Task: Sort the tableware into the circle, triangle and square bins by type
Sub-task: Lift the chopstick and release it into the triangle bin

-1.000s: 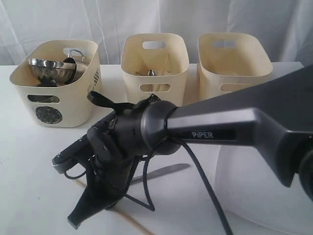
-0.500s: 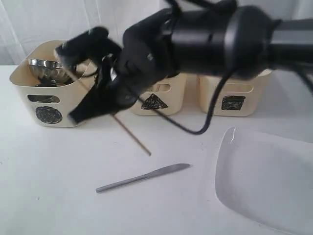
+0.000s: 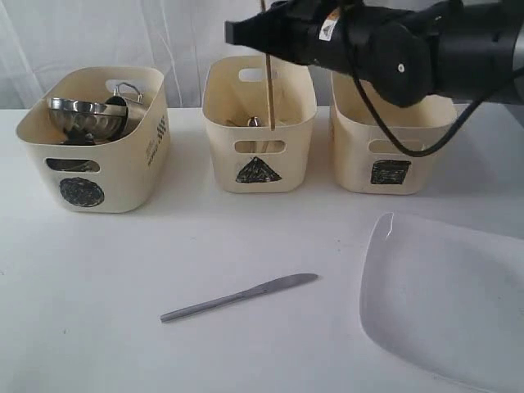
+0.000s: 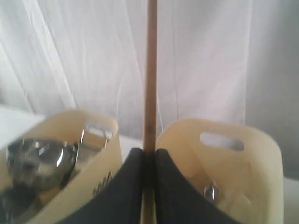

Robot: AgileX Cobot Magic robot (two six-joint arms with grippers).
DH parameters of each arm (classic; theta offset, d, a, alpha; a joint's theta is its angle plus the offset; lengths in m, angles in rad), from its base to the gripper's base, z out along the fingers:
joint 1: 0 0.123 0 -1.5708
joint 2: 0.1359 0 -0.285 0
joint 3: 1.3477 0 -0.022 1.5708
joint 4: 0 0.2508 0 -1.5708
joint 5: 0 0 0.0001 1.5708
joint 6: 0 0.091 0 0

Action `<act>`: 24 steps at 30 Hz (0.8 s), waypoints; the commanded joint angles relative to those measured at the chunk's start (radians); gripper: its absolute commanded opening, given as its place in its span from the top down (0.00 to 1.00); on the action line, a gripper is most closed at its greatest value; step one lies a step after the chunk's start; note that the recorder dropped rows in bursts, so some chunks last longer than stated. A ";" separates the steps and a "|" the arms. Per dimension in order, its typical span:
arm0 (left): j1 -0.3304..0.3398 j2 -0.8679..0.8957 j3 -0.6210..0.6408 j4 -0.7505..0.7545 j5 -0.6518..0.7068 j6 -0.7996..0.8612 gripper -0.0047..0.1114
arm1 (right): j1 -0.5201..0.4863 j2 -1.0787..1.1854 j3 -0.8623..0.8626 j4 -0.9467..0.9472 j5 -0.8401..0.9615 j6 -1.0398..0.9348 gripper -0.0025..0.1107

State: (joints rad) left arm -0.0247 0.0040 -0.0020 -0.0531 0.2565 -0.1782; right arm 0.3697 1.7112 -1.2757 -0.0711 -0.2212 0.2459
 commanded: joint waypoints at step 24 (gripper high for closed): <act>0.003 -0.004 0.002 0.001 -0.001 -0.002 0.96 | -0.041 0.358 -0.118 0.255 -0.421 -0.302 0.68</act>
State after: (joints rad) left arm -0.0247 0.0040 -0.0020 -0.0531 0.2565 -0.1782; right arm 0.3321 2.0921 -1.3878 0.1804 -0.6830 -0.0471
